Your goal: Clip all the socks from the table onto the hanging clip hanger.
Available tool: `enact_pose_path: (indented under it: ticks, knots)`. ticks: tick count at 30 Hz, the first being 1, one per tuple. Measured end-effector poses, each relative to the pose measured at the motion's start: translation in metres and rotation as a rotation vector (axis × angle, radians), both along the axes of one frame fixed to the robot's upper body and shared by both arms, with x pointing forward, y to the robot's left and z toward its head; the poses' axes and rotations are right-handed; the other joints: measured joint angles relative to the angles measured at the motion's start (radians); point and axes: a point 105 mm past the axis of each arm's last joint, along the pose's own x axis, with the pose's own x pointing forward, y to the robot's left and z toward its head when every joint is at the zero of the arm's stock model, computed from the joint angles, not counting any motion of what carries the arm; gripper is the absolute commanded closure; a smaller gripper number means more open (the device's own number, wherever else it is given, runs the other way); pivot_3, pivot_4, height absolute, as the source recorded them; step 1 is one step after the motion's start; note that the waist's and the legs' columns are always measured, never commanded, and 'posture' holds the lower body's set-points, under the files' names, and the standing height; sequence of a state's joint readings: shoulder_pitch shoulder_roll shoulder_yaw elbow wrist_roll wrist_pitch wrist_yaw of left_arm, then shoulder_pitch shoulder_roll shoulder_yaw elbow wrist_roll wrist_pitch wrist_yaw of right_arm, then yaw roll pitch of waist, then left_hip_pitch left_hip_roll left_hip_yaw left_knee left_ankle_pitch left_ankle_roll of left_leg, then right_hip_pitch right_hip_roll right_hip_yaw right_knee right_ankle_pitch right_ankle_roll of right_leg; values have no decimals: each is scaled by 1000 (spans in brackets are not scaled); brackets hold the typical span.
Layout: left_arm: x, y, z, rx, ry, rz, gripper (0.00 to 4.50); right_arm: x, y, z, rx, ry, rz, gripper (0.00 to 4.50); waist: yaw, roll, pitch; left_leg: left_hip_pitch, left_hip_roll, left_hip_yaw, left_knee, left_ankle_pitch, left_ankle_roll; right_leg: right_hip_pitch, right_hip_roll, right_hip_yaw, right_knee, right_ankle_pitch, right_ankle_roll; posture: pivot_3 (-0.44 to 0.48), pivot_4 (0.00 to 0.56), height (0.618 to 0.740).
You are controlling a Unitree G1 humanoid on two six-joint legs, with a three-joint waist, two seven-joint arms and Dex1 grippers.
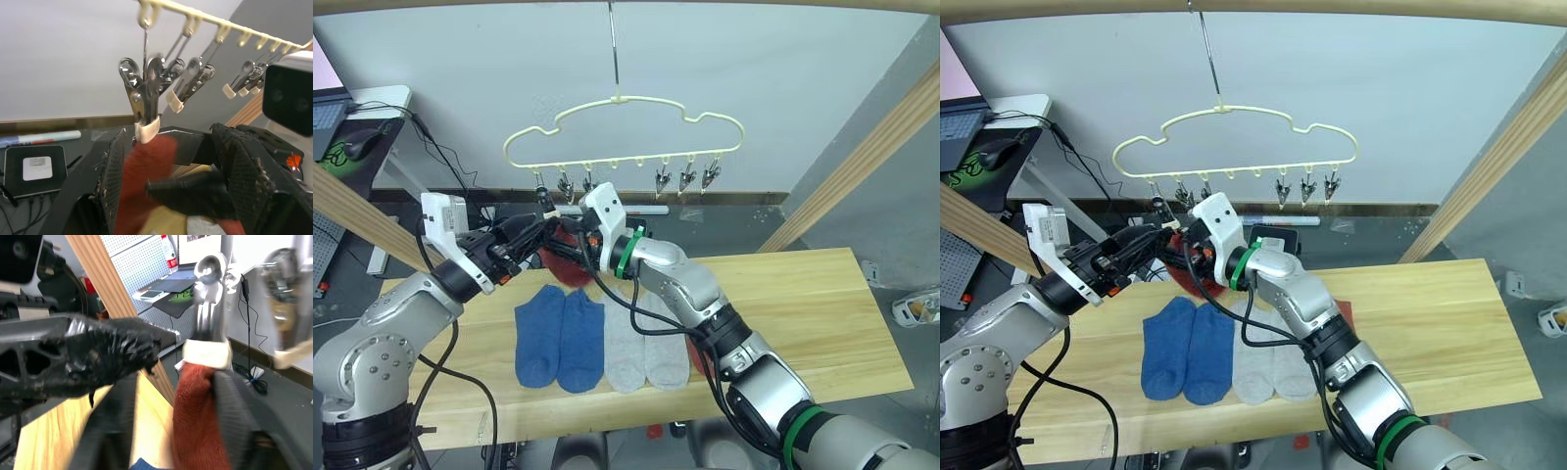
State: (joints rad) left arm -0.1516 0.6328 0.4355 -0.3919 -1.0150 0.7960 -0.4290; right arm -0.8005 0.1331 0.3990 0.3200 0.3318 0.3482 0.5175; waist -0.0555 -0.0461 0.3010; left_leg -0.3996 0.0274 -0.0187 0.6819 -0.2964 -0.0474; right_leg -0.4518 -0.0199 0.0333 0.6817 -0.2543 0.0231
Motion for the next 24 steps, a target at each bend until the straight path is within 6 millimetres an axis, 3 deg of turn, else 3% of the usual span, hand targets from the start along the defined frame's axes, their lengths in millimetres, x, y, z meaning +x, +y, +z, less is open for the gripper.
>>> enact_pose_path:
  ticks: [3,6,10,13,19,24]
  knots:
    - [-4,1,2,23,-26,12,1502,-13,1,2,-14,-32,24,2062,3,-1,-1,0,0,-1,0,0,0,0,0,-1,0,0,0,1,250,740]
    - [-6,4,-3,51,-21,29,1502,-21,-10,-1,-51,-61,31,2062,7,-1,-2,0,0,-1,0,0,0,0,0,-1,0,0,0,-5,250,740]
    - [-9,12,-15,129,-23,83,1502,-32,-51,-15,-150,-87,15,2062,21,-2,-3,0,0,-2,0,-1,2,1,0,-1,-1,0,0,-11,251,740]
    - [-8,15,-15,161,-45,105,1502,-40,-70,-21,-196,-79,7,2062,23,-2,-3,0,0,-3,0,-1,3,1,0,-2,0,0,-1,-14,251,740]
    - [-8,12,-16,185,-71,101,1502,-47,-81,-7,-157,-102,-16,2062,18,-2,-3,1,0,-3,0,4,4,2,2,-2,0,4,-8,-21,248,740]
    - [-10,10,-17,214,-107,125,1502,-46,-105,-8,-175,-118,-73,2062,23,-2,-4,1,-1,-3,0,5,5,3,1,-3,0,5,-8,-33,248,740]
